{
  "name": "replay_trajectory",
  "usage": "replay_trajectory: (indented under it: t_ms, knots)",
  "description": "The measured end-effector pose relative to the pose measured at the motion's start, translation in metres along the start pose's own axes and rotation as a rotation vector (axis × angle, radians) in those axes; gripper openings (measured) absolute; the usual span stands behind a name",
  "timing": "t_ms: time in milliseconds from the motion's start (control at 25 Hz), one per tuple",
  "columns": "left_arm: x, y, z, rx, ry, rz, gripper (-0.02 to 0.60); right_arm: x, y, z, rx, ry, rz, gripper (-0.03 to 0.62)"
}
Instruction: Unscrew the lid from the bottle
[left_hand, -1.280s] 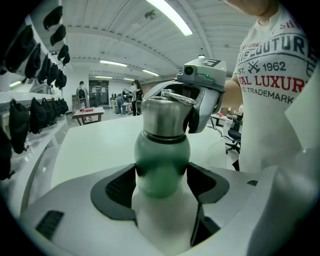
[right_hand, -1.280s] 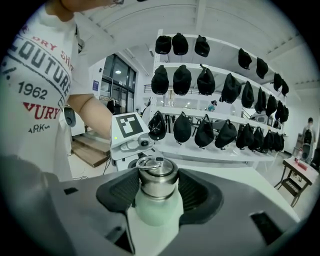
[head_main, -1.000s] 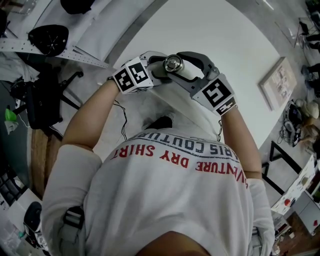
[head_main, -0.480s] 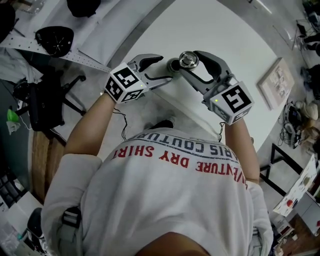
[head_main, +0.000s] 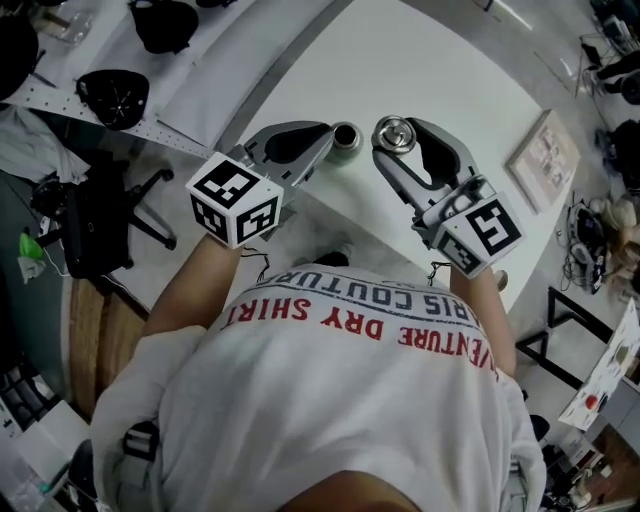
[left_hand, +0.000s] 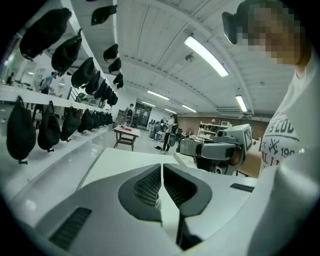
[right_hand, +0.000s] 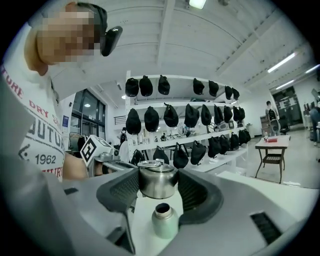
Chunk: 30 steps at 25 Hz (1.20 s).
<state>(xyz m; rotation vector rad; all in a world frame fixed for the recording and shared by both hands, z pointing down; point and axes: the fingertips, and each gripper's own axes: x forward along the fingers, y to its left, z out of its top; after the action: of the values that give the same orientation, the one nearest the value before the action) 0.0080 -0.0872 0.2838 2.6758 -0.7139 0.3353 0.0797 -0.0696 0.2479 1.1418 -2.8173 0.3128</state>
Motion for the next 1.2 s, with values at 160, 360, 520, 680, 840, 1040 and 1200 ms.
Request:
replay_trajectory:
  t_ms: [160,360,520,680,840,1040,1200]
  knots:
    - [-0.002,-0.015,0.018,-0.002,-0.031,-0.025,0.032,-0.009,-0.003,0.008,0.014,-0.030,-0.030,0.247]
    - [0.004,-0.029,0.020,0.108,0.006,0.000,0.032,-0.019,-0.003,0.009,-0.017,-0.023,-0.054,0.247]
    - [0.005,-0.033,0.020,0.056,-0.003,-0.027,0.032,-0.019,-0.002,0.006,-0.016,-0.017,-0.055,0.247]
    - [0.002,-0.029,0.020,0.051,-0.006,-0.014,0.032,-0.017,0.001,0.002,-0.018,-0.008,-0.053,0.247]
    - [-0.001,-0.026,0.016,0.084,0.005,0.014,0.032,-0.017,0.001,-0.006,-0.014,0.018,-0.059,0.247]
    - [-0.005,-0.023,0.011,0.070,0.011,0.020,0.032,-0.010,0.005,-0.006,-0.020,0.010,-0.050,0.247]
    - [-0.007,-0.023,0.010,0.067,0.011,0.021,0.032,-0.009,0.006,-0.009,-0.027,0.021,-0.046,0.247]
